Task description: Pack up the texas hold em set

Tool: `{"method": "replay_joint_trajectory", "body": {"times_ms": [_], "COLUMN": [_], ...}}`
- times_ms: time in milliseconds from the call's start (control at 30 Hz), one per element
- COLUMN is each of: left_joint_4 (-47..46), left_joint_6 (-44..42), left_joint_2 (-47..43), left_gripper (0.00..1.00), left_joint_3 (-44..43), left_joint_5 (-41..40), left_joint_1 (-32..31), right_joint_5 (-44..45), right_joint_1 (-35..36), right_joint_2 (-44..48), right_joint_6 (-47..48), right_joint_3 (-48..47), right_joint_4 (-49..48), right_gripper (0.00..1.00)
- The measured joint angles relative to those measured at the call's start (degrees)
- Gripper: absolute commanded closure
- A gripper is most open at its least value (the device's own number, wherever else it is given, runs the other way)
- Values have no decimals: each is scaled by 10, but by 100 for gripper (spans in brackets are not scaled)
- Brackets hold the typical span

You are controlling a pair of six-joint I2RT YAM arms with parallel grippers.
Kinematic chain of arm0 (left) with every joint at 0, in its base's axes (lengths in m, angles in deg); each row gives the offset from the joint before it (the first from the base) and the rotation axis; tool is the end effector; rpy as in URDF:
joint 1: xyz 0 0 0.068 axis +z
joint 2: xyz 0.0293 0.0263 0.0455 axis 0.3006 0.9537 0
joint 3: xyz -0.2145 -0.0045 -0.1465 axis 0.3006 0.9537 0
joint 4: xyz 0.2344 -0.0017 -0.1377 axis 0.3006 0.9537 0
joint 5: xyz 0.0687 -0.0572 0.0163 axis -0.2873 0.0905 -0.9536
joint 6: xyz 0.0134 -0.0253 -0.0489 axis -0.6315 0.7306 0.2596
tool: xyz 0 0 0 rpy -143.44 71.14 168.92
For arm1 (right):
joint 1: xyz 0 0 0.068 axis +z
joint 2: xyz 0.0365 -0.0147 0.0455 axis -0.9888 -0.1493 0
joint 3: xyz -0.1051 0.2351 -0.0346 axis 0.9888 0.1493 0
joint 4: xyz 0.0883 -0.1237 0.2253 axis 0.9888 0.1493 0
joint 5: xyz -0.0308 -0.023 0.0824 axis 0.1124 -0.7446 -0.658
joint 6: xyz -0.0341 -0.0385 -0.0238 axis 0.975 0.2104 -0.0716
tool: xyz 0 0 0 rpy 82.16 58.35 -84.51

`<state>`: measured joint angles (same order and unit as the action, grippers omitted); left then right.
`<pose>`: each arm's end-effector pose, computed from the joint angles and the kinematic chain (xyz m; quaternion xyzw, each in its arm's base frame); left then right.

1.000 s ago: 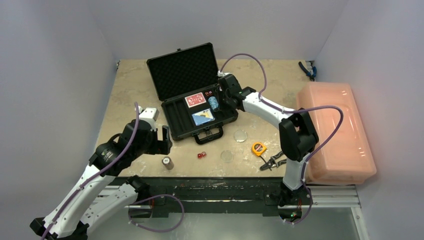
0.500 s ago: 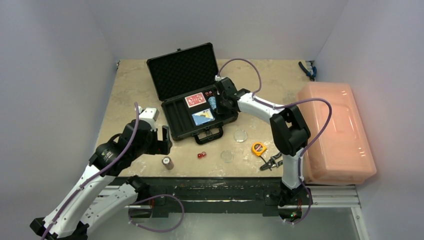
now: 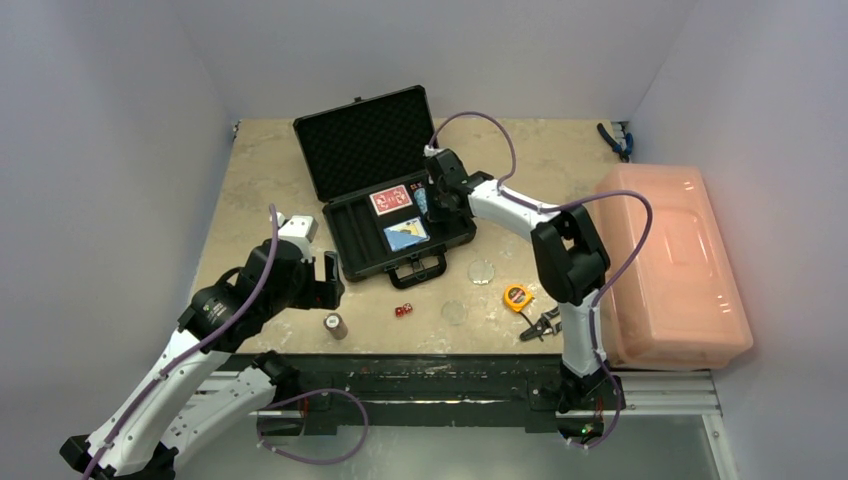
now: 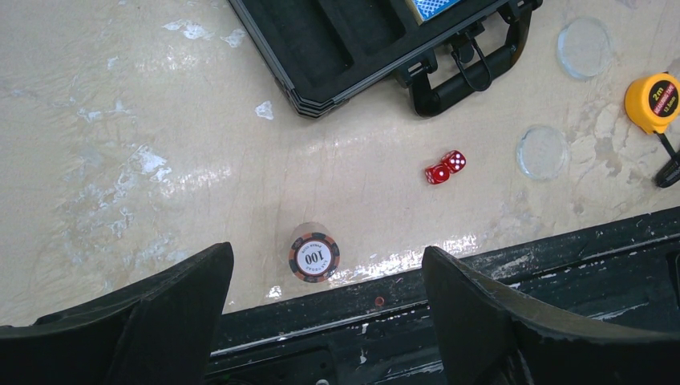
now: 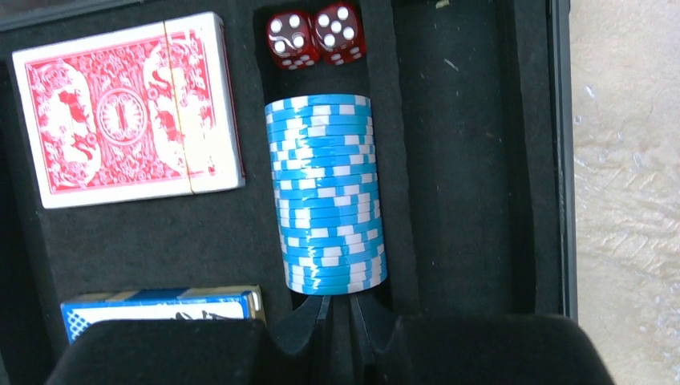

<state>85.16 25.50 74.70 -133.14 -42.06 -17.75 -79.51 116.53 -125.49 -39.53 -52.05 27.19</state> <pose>0.1194 -0.0745 0.3110 0.0195 0.9173 -0.1232 0.3782 0.3788 0.2622 0.1809 -0.0918 0.9396 0.1205 0.3069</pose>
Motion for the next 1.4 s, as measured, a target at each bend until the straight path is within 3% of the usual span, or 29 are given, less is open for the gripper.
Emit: {"method": "replay_joint_trajectory", "body": {"times_ms": [733, 900, 1233, 1400], "left_joint_4": [0, 0, 0, 0], "left_joint_6": [0, 0, 0, 0], "left_joint_2": [5, 8, 10, 9], "left_gripper": [12, 12, 12, 12], "left_joint_3": [0, 0, 0, 0], "left_joint_5": [-5, -6, -7, -8], "left_joint_1": [0, 0, 0, 0], "right_joint_5": [6, 6, -5, -6], "right_joint_1": [0, 0, -3, -3], "right_joint_2": [-49, -49, -41, -30], "right_joint_6": [17, 22, 25, 30], "right_joint_3": [-70, -70, -52, -32], "right_joint_4": [12, 12, -3, -23], "right_gripper": [86, 80, 48, 39]}}
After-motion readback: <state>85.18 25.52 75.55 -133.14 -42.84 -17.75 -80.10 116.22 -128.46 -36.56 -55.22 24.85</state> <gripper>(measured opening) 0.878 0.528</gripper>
